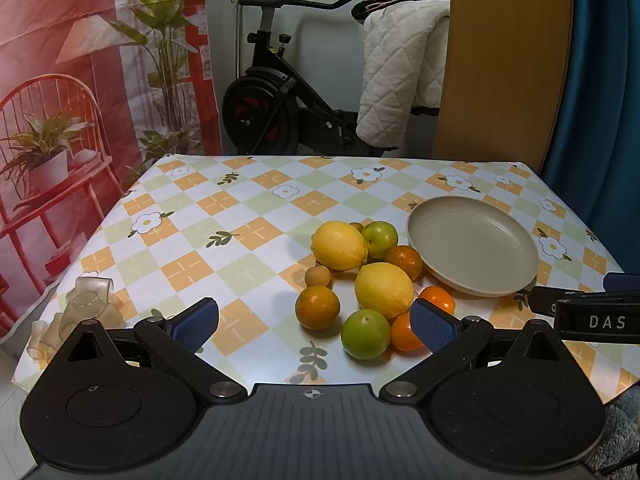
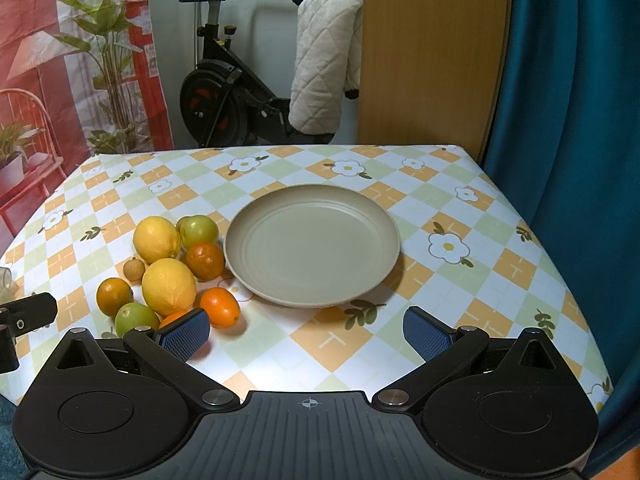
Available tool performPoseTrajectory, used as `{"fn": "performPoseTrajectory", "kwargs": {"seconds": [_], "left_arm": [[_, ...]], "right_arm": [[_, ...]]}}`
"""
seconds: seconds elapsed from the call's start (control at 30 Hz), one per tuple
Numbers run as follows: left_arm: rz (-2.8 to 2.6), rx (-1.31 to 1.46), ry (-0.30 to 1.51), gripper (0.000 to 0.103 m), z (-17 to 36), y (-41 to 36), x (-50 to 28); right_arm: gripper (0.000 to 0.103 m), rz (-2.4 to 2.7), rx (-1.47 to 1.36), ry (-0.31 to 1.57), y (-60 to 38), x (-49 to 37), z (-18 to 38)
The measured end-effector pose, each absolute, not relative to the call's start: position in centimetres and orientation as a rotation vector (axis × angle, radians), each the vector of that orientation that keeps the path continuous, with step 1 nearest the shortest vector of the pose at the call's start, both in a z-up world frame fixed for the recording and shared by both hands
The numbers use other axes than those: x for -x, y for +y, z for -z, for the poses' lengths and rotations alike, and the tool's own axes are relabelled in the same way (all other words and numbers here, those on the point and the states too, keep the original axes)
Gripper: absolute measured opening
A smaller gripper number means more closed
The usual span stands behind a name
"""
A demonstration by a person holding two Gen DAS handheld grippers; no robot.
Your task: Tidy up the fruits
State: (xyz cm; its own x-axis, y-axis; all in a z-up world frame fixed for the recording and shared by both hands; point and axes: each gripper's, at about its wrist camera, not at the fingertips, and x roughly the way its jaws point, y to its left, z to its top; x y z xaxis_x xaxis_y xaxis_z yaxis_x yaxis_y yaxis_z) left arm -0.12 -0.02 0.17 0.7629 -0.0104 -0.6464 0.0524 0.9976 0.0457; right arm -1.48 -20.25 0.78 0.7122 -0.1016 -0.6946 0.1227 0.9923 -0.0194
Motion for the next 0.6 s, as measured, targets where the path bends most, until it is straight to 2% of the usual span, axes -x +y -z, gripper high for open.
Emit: {"fn": "performPoseTrajectory", "kwargs": {"seconds": [0.6], "left_arm": [[0.035, -0.054, 0.707, 0.103, 0.06, 0.08, 0.10]], "right_arm": [[0.103, 0.125, -0.028, 0.765, -20.37, 1.42, -0.80]]}}
